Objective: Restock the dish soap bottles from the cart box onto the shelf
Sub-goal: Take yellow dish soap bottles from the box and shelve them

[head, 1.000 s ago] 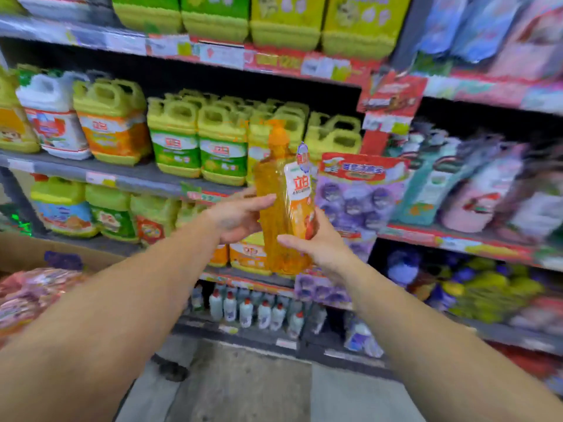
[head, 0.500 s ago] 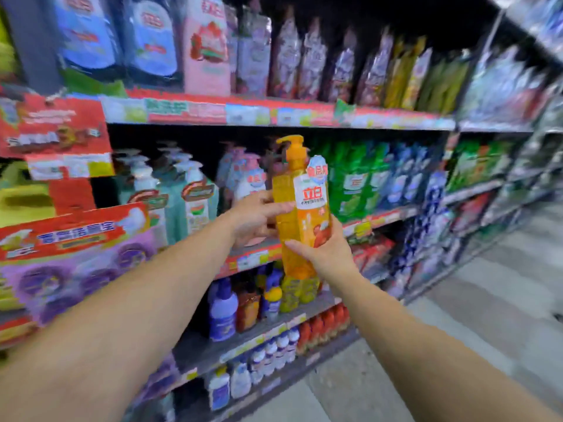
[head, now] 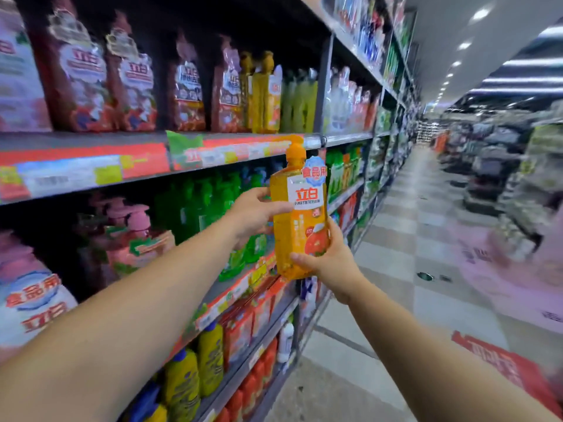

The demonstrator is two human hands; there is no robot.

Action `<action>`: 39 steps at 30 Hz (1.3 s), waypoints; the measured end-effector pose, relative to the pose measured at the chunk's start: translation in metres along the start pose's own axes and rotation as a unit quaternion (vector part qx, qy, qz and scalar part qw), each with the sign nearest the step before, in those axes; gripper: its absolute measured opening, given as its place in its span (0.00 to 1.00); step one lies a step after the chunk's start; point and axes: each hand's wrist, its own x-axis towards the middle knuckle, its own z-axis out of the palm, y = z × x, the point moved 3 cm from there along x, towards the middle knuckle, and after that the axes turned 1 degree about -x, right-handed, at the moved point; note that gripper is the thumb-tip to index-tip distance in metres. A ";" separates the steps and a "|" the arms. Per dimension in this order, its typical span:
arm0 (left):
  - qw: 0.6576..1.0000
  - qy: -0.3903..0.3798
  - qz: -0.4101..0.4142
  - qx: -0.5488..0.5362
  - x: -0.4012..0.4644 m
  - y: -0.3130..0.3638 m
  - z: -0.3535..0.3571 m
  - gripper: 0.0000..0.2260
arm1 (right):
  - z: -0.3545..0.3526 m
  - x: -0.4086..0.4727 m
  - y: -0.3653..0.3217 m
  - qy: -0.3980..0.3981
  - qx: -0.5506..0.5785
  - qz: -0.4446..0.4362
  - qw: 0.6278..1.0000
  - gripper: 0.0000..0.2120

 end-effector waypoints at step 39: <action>0.851 0.336 0.158 0.371 0.464 0.136 0.045 0.21 | -0.072 0.607 -0.002 -0.163 -0.056 -0.128 0.977 0.38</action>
